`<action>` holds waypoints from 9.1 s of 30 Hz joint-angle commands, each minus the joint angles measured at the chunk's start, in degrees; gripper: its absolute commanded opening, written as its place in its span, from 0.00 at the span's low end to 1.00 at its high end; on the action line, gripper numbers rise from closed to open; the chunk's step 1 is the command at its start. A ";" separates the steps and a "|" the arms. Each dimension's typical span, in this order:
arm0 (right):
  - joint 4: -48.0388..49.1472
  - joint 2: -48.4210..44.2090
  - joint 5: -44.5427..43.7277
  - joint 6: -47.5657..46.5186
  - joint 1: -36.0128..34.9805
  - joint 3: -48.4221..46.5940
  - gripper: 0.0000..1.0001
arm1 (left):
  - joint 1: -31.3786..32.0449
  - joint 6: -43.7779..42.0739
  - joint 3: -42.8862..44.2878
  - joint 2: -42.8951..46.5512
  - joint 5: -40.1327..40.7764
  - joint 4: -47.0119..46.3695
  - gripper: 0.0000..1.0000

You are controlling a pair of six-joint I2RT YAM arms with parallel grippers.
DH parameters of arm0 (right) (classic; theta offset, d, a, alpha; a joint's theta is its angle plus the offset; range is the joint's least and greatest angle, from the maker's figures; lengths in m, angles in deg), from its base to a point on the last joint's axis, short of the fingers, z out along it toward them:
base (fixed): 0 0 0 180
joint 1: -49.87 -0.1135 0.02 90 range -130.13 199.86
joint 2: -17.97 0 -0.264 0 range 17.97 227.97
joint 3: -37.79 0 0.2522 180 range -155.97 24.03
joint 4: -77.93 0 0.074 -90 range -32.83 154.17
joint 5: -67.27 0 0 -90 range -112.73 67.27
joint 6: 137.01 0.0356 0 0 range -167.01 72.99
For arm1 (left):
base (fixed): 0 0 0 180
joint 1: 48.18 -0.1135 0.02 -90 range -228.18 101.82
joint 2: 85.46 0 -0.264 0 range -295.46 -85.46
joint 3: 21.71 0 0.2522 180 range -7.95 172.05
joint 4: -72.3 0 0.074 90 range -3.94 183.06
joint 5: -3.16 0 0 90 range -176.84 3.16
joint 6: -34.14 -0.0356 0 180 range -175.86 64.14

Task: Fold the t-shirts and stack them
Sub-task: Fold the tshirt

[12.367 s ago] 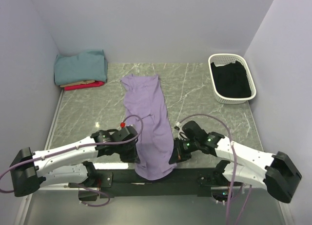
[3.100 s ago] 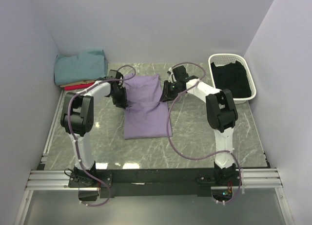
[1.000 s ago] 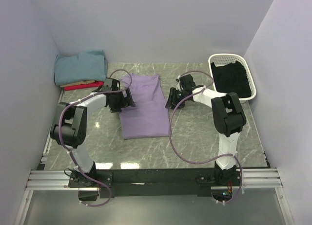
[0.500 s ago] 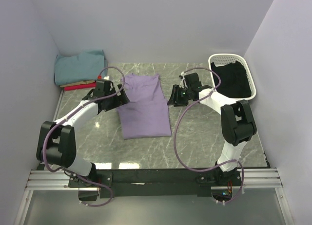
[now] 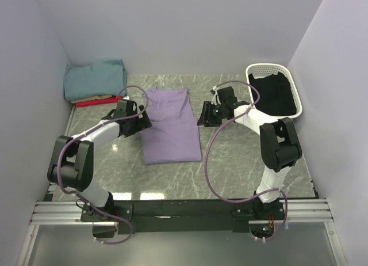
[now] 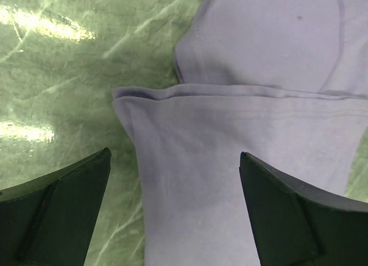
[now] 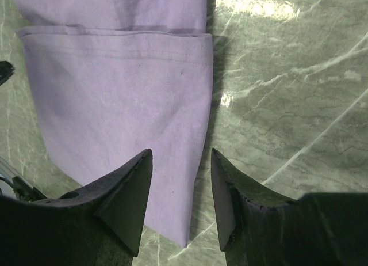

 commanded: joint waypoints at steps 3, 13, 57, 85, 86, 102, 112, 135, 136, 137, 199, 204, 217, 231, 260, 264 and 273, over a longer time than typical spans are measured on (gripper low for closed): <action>0.34 0.69 0.84 -1.21 -0.02 -0.42 0.52 | 1.47 1.74 1.76 -3.51 4.26 -3.81 0.99; 0.25 2.54 1.11 -1.30 0.06 -0.69 0.52 | 2.87 3.85 1.23 -4.66 6.20 -9.43 0.99; 0.16 4.12 1.28 -1.91 -0.02 0.37 0.53 | 6.04 6.75 -4.03 -0.27 2.95 -17.78 0.92; -0.98 4.30 0.93 -2.62 -0.02 0.28 0.54 | 6.04 6.23 -4.22 -4.57 6.02 -16.30 0.66; -0.98 4.39 0.93 -2.53 -0.02 0.28 0.54 | 6.04 6.23 -4.13 -4.31 6.37 -16.21 0.63; -0.72 4.39 0.93 -2.53 -0.02 0.81 0.54 | 6.04 4.65 -4.13 -4.14 3.49 -17.70 0.01; -0.63 5.18 1.11 -2.44 -0.02 0.89 0.54 | 5.86 2.45 -6.93 -0.10 -9.69 -27.01 0.01; -1.42 6.58 0.75 -3.23 -0.11 0.72 0.54 | -1.69 3.94 -10.29 -4.74 -14.28 -32.92 0.01; -1.33 6.50 0.58 -3.15 -0.11 0.89 0.54 | -1.87 3.85 -10.02 -5.88 -13.58 -32.64 0.01; -1.24 6.50 0.58 -3.14 -0.20 0.98 0.54 | -2.31 3.51 -9.58 -6.50 -13.23 -32.47 0.01; -0.54 6.06 2.86 -2.44 -1.16 0.81 0.55 | -5.30 -6.78 5.71 -13.88 -4.88 -10.51 0.01; -0.72 4.48 3.13 -2.27 -1.25 0.89 0.55 | -5.21 -6.96 8.71 -18.98 -4.69 -7.15 0.55; -2.39 -4.13 0.06 -2.53 -1.52 5.72 0.56 | -3.72 -3.54 1.42 -2.48 -1.97 -6.10 0.99; 6.39 -14.50 10.42 1.07 -2.66 24.08 0.58 | 3.31 6.75 -26.97 24.86 -8.74 -10.49 0.99; 19.15 -6.95 13.76 8.63 -7.93 26.03 0.59 | 3.49 9.65 -36.47 20.39 -14.71 -26.05 0.42; 19.50 -7.56 13.50 8.90 -7.93 26.91 0.56 | 3.58 10.18 -37.00 19.60 -15.95 -26.14 0.05; 20.91 -9.41 15.96 8.98 -7.93 29.10 0.00 | 4.98 9.22 -35.43 22.93 -16.83 -18.62 0.01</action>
